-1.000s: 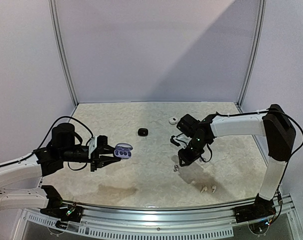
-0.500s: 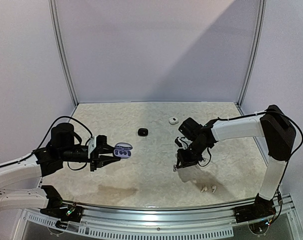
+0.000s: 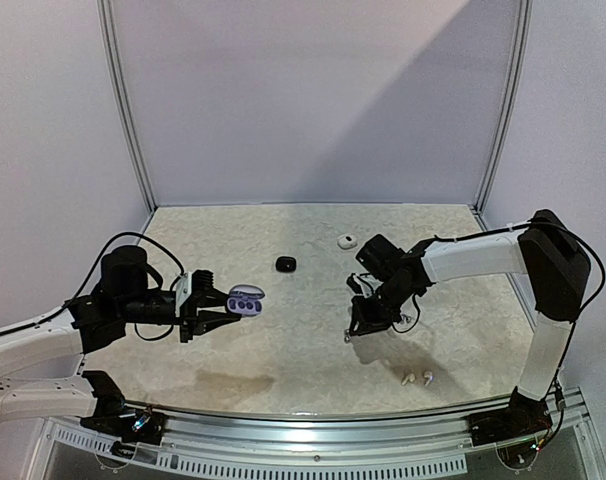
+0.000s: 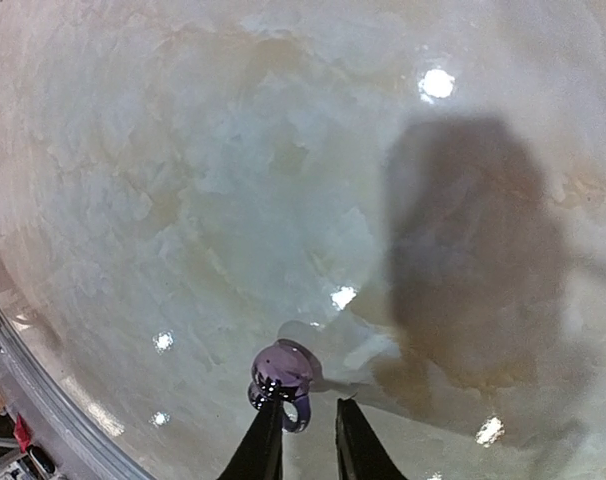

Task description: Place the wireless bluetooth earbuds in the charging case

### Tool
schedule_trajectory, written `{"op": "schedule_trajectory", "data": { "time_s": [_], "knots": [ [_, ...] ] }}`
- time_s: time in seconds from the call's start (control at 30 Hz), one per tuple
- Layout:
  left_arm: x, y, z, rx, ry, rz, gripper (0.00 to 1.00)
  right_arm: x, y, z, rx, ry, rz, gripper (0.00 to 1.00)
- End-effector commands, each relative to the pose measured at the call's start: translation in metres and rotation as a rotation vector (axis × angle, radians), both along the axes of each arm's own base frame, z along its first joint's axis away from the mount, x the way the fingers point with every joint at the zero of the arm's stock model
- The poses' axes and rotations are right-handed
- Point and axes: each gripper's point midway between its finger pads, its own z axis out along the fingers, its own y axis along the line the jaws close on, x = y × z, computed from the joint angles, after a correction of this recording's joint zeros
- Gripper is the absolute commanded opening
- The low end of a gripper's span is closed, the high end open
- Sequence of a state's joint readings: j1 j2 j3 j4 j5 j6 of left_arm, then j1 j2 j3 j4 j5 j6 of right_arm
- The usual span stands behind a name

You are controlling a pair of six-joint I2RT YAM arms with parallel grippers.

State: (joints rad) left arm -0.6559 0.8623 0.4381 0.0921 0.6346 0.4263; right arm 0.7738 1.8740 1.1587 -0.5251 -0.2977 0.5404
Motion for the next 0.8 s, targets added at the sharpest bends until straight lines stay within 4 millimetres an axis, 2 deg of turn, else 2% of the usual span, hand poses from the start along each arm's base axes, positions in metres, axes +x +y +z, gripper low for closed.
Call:
{"op": "schedule_trajectory", "data": {
  "time_s": [0.0, 0.3, 0.47, 0.63, 0.77],
  "knots": [
    [0.002, 0.002, 0.0, -0.006, -0.014, 0.013, 0.0, -0.003, 0.006, -0.006, 0.015, 0.025, 0.003, 0.18],
    [0.002, 0.002, 0.001, -0.009, -0.017, 0.012, 0.0, -0.01, 0.015, -0.008, 0.018, 0.057, 0.006, 0.17],
    [0.002, 0.002, 0.001, -0.008, -0.022, 0.014, 0.0, -0.005, 0.016, -0.005, 0.011, 0.041, -0.009, 0.03],
    [0.011, 0.007, -0.01, -0.015, -0.107, 0.071, 0.0, 0.008, 0.024, 0.019, 0.018, 0.022, -0.043, 0.0],
    [0.03, 0.016, -0.012, -0.068, -0.254, 0.196, 0.0, 0.022, 0.029, 0.053, 0.011, 0.002, -0.108, 0.0]
  ]
}}
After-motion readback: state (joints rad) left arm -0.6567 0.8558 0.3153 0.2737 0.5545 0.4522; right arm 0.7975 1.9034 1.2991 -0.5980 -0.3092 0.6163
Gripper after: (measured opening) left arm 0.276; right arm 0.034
